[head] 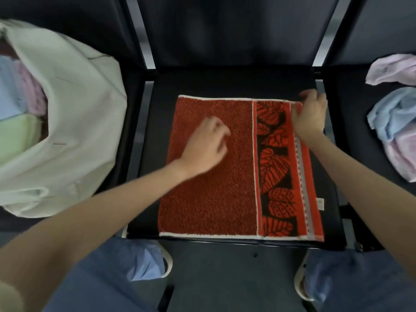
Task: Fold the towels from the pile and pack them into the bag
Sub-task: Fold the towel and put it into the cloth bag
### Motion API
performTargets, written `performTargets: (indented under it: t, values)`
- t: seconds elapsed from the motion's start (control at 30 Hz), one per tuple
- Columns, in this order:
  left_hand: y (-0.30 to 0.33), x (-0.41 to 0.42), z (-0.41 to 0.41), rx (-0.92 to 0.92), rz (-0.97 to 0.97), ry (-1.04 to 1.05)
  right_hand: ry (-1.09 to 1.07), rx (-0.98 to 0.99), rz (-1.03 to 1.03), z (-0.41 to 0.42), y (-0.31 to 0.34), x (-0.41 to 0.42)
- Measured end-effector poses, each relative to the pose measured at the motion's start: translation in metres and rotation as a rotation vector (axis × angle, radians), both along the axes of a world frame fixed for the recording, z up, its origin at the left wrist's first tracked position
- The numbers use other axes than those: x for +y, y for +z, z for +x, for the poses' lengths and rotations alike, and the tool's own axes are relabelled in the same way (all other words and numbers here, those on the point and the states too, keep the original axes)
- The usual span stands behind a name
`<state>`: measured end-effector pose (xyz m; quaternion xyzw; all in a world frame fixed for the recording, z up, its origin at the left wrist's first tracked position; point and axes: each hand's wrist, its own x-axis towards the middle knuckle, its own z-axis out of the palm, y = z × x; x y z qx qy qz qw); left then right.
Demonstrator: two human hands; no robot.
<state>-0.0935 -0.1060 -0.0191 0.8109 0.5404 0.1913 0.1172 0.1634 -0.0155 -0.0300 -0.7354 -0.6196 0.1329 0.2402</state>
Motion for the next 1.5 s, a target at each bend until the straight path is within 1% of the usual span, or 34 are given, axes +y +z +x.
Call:
performTargets:
  t: [0.13,0.2,0.27,0.4,0.47,0.57,0.6,0.67,0.7,0.77,0.83,0.9,0.97,1.03,1.13,1.23,1.33,1.5]
  values:
    - [-0.013,-0.065,0.061,-0.133,-0.148,-0.321,-0.105,0.013,-0.113,0.006,-0.005,0.007]
    - [-0.018,-0.086,0.084,-0.132,-0.198,-0.438,-0.128,0.05,-0.166,0.009,-0.005,0.01]
    - [-0.019,-0.099,0.103,-0.103,-0.205,-0.522,-0.119,0.08,-0.213,0.012,-0.002,0.015]
    - [-0.016,-0.111,0.131,-0.057,-0.141,-0.611,-0.105,0.127,-0.278,0.025,-0.009,0.033]
    - [-0.014,-0.113,0.145,-0.02,-0.116,-0.633,-0.09,0.165,-0.29,0.023,0.004,0.026]
    - [-0.009,-0.119,0.163,0.017,-0.127,-0.638,-0.06,0.186,-0.295,0.03,0.01,0.016]
    - [-0.007,-0.121,0.168,0.019,-0.147,-0.619,-0.059,0.197,-0.283,0.034,0.011,0.012]
    - [-0.002,-0.127,0.174,0.005,-0.255,-0.564,-0.06,0.21,-0.238,0.045,0.013,0.002]
    - [0.003,-0.129,0.175,-0.02,-0.329,-0.529,-0.065,0.219,-0.208,0.051,0.014,-0.001]
    - [0.016,-0.132,0.175,-0.131,-0.474,-0.43,-0.096,0.271,-0.138,0.06,0.02,-0.005]
    - [0.032,-0.13,0.169,-0.241,-0.599,-0.31,-0.147,0.37,-0.084,0.063,0.031,-0.007]
    - [0.046,-0.127,0.158,-0.334,-0.752,-0.204,-0.202,0.519,-0.07,0.059,0.044,-0.008]
    - [0.058,-0.126,0.142,-0.454,-0.942,-0.098,-0.218,0.674,-0.066,0.05,0.054,-0.006]
    - [0.069,-0.127,0.119,-0.523,-1.048,-0.004,-0.21,0.768,-0.059,0.032,0.064,-0.004]
    - [0.084,-0.133,0.078,-0.623,-1.136,0.134,-0.182,0.841,-0.053,-0.009,0.08,0.0]
    - [0.094,-0.14,0.038,-0.699,-1.171,0.216,-0.11,0.845,-0.073,-0.057,0.088,0.003]
    - [0.096,-0.147,0.003,-0.704,-1.154,0.254,-0.057,0.829,-0.067,-0.107,0.091,0.003]
    - [0.078,-0.153,-0.041,-0.698,-1.117,0.387,-0.074,0.766,-0.052,-0.17,0.066,0.004]
